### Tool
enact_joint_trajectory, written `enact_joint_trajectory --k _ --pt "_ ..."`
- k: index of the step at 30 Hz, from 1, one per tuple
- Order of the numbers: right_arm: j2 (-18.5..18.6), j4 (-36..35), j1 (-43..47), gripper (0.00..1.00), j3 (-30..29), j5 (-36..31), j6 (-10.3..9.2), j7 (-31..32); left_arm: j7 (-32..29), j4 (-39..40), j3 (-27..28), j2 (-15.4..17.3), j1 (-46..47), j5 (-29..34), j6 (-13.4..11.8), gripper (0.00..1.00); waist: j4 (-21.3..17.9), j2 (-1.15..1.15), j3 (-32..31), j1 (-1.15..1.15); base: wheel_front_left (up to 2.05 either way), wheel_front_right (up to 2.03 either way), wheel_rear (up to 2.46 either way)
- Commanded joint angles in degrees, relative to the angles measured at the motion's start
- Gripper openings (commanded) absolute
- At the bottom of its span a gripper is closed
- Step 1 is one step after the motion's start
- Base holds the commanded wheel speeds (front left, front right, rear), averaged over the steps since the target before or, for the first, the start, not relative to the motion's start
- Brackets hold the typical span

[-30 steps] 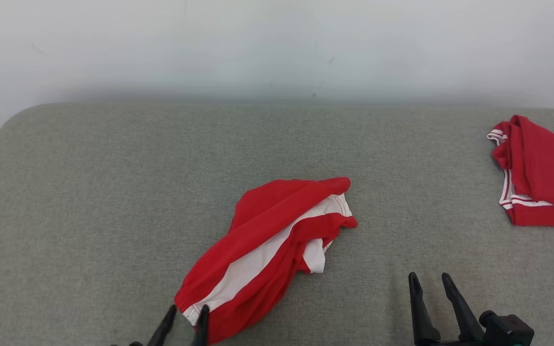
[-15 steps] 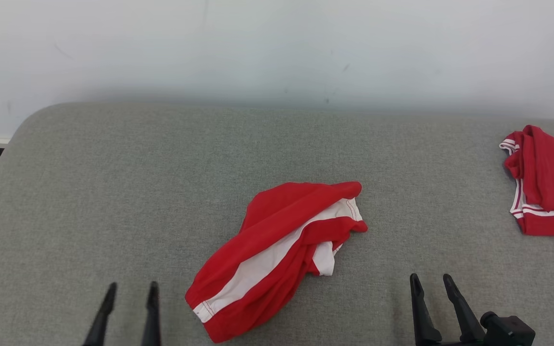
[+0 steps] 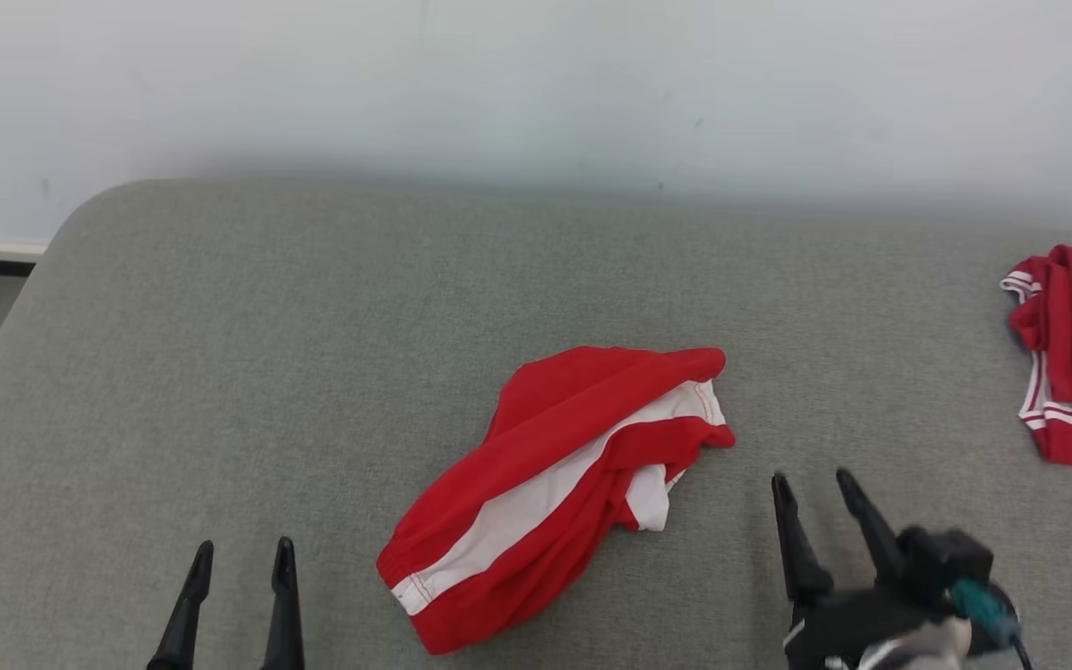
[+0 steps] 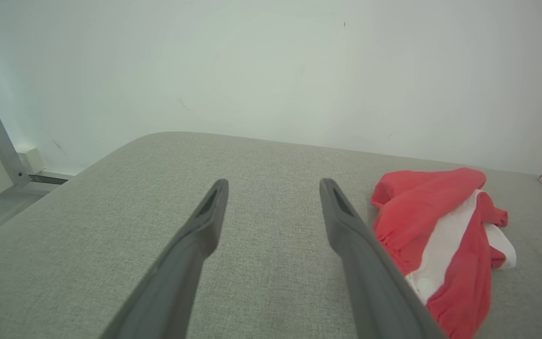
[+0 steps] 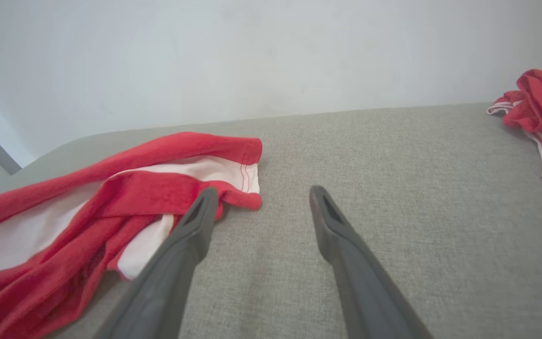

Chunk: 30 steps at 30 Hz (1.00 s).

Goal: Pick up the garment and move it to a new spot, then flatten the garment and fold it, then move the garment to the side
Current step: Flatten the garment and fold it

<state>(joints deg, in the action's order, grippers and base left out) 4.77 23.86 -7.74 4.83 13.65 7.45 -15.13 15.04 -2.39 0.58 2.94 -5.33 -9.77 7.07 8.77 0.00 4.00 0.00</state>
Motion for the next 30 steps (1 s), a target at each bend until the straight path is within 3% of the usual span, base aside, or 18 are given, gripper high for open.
enact_joint_trajectory --k 1,13,26,27,28,30 --pt "1.17 2.18 -3.12 1.00 0.51 -0.31 0.05 -0.08 0.08 -0.21 -0.57 -0.10 1.08 -0.40 -0.22 1.00 1.49 0.00 1.53 0.00 0.00 0.00 0.00" --pt "5.57 26.11 -23.75 1.00 5.76 1.38 0.05 -0.07 0.08 -1.54 -4.99 -0.10 4.67 -2.28 -1.56 1.00 7.43 0.00 5.85 0.00 0.00 0.00 0.00" --pt "6.34 42.76 -30.73 1.00 9.59 4.37 0.05 0.15 0.08 -1.82 -6.42 -0.10 5.22 -3.39 -2.09 1.00 10.18 0.00 7.17 0.00 0.00 0.00 0.00" --pt "6.34 43.34 -31.10 0.79 10.01 4.65 0.05 0.17 0.08 -1.88 -6.51 -0.09 5.29 -3.59 -2.12 1.00 10.26 0.00 7.31 0.00 0.00 0.00 0.00" --pt "6.42 43.54 -31.39 0.00 10.45 4.81 0.05 0.22 0.08 -1.93 -6.51 -0.09 5.33 -3.68 -2.16 1.00 10.29 0.00 7.40 0.00 0.00 0.00 0.00" --pt "6.23 43.77 -31.58 0.00 11.27 5.32 0.05 0.18 0.08 -2.00 -6.37 -0.10 5.34 -3.96 -2.35 1.00 10.09 0.00 7.45 0.00 0.00 0.00 0.00"
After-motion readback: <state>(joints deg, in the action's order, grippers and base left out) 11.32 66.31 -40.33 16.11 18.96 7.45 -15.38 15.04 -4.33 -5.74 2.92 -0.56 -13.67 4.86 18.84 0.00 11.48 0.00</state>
